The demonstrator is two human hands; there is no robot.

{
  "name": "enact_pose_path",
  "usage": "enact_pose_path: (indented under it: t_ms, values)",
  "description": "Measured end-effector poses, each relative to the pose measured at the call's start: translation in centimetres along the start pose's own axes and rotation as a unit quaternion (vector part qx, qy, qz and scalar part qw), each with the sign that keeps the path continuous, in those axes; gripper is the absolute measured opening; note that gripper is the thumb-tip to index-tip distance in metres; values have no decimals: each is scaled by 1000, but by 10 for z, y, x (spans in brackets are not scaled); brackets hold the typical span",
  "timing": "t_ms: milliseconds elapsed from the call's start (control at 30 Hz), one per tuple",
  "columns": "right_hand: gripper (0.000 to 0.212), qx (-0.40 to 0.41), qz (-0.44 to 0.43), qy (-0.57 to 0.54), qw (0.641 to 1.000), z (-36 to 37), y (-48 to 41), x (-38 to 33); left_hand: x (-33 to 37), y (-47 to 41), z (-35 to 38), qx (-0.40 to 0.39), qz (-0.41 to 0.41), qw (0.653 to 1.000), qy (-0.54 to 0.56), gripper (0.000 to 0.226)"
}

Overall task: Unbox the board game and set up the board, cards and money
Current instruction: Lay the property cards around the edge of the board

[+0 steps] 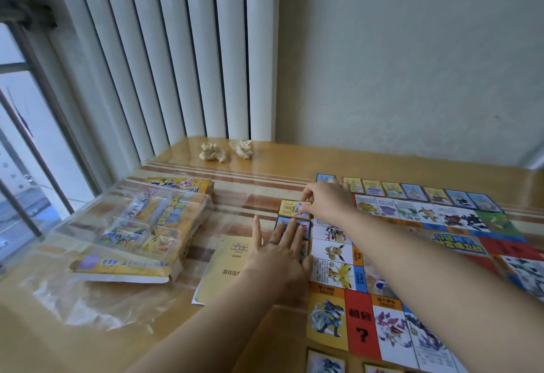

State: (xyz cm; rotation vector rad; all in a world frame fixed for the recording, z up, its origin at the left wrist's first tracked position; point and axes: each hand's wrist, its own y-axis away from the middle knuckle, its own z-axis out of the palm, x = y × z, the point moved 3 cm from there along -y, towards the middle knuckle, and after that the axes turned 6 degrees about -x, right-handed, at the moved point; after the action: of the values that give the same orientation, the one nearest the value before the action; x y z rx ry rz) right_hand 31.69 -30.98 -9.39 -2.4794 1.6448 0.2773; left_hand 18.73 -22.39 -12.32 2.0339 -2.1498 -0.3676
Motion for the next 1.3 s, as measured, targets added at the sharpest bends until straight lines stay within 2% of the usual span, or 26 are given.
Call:
enact_pose_path:
  t_ms: [167,300,500,600,700,800,933,1133,1300]
  values:
    - [25,28,-15,37,999,-4,5,-3,0,1,-1,-6,-1,1000,7,61]
    - [21,85,-39,-13,995,-26,17,-6,0,9,-12,13,9,1000,24,59]
    - [12,50,-100,-90,990,-82,74,-6,1,24,-49,70,2,994,87,58]
    - [10,28,-120,-138,983,-110,121,4,17,43,-74,156,23,975,156,54]
    - [7,44,-108,-152,981,-131,170,26,47,70,-89,303,75,928,204,44]
    - [6,68,-81,-150,983,-145,221,57,90,97,-90,366,140,888,240,34]
    - [6,108,-27,-119,987,-165,289,105,161,120,-89,375,230,866,238,31]
    - [4,170,87,-107,976,-188,379,184,270,131,-75,314,348,866,176,33]
    - [6,192,173,-97,961,-184,432,243,336,128,-46,250,395,876,115,35]
